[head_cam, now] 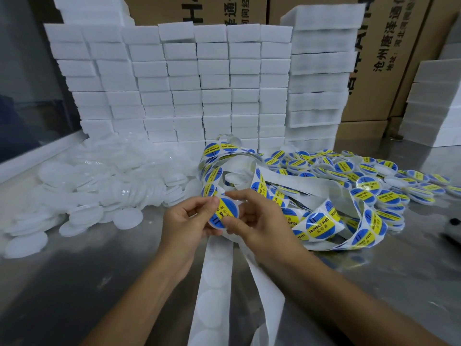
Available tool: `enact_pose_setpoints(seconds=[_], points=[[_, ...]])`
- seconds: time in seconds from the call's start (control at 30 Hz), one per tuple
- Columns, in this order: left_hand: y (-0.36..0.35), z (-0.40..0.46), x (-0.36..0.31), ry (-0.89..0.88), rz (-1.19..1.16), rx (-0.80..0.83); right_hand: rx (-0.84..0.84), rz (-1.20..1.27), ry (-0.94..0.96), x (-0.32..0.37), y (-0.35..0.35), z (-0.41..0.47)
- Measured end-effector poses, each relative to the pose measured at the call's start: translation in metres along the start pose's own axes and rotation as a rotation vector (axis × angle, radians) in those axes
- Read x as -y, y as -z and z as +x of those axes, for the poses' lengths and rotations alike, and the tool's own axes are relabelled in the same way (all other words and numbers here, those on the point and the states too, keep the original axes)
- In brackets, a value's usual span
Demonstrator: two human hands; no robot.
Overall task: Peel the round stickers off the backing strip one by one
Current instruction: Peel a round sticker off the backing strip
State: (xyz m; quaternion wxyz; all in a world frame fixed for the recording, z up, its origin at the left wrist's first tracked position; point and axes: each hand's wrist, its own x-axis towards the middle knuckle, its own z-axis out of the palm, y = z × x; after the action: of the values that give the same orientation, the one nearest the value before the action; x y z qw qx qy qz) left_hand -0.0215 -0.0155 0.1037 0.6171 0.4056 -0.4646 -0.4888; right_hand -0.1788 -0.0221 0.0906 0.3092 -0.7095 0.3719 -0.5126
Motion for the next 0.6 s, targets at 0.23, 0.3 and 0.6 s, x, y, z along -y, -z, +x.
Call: enact_pose_setpoints(seconds=[0.23,0.3,0.6], points=[[-0.007,-0.005,0.005,-0.001,-0.007,0.162,-0.230,0.005,-0.045,0.004,0.005,0.002],[-0.007,-0.004,0.006,0.016,-0.006,0.168,-0.205,0.060,-0.066,0.006,0.007,0.003],[-0.002,0.002,-0.001,0.074,-0.154,0.045,-0.090,0.276,-0.129,0.018,0.000,-0.001]])
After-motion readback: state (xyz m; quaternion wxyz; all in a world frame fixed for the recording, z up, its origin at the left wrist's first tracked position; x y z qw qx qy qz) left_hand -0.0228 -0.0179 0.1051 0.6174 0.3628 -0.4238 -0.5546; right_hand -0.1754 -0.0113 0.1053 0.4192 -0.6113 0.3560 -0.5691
